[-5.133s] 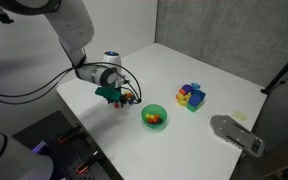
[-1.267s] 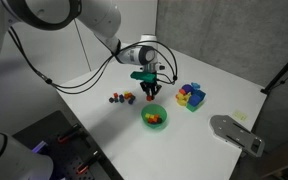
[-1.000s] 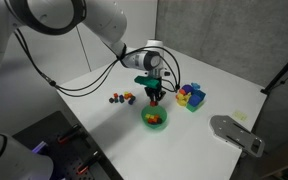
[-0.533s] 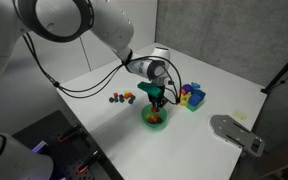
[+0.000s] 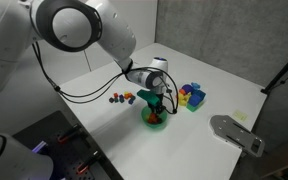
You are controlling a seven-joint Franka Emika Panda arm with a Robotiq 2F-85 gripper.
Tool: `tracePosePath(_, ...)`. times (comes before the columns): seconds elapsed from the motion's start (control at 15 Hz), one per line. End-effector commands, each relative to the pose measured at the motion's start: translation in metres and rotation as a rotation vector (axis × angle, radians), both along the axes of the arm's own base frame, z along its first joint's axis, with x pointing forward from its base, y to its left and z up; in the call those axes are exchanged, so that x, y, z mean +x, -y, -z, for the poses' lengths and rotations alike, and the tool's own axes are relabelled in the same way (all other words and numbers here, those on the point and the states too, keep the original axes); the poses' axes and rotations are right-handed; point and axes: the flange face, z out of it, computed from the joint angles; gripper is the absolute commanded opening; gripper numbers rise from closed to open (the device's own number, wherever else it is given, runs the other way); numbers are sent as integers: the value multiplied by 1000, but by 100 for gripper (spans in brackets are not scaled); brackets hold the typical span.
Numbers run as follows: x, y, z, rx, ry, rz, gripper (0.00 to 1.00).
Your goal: Put the orange toy cube in the bowl
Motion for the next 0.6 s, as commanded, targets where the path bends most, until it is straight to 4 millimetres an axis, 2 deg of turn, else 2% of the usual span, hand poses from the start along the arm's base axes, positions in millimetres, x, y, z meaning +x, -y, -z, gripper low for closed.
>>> tracePosePath(0.0,6,2,0,13,19,16,10)
tracePosePath(0.07,5,2,-1,16,17,15,55)
tracePosePath(0.13,5,2,-2,19,17,14,56)
tracePosePath(0.33,4,1,-7,27,19,5,78)
tracePosePath(0.53,5,1,-23,40,29,0,100)
